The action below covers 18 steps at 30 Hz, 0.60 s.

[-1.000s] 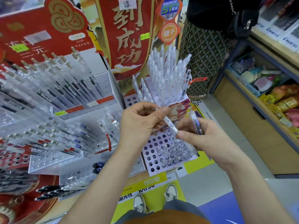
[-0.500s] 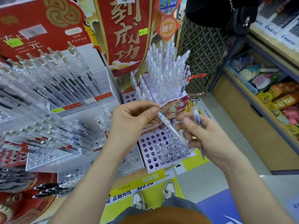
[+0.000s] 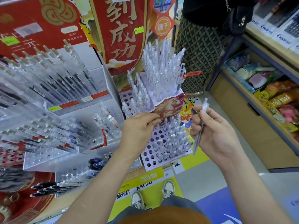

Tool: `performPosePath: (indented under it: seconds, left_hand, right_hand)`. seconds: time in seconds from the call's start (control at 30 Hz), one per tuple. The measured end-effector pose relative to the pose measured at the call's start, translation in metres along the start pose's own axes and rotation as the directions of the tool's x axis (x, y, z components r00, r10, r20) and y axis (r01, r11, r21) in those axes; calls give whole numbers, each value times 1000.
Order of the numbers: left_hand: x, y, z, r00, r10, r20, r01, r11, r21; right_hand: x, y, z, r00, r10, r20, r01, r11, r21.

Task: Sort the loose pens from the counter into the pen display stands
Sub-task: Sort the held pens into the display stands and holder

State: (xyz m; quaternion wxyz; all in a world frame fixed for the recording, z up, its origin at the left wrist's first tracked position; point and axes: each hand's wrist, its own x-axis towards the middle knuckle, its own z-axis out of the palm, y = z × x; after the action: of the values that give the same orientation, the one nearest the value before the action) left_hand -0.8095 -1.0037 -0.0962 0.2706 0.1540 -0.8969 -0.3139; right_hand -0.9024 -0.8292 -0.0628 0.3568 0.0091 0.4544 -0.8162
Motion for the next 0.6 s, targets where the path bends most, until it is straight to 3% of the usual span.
performPosePath:
  seconds: [0.33,0.6]
  left_hand:
    - [-2,-1,7,998,44,35,-45,998,34]
    - [-6,-4,6,998,62,25,-63,998,31]
  right_hand:
    - [-1,1,0,999,32,30,-34,997,68]
    - [-5,1,3,999,7,34,-6,1000,-20]
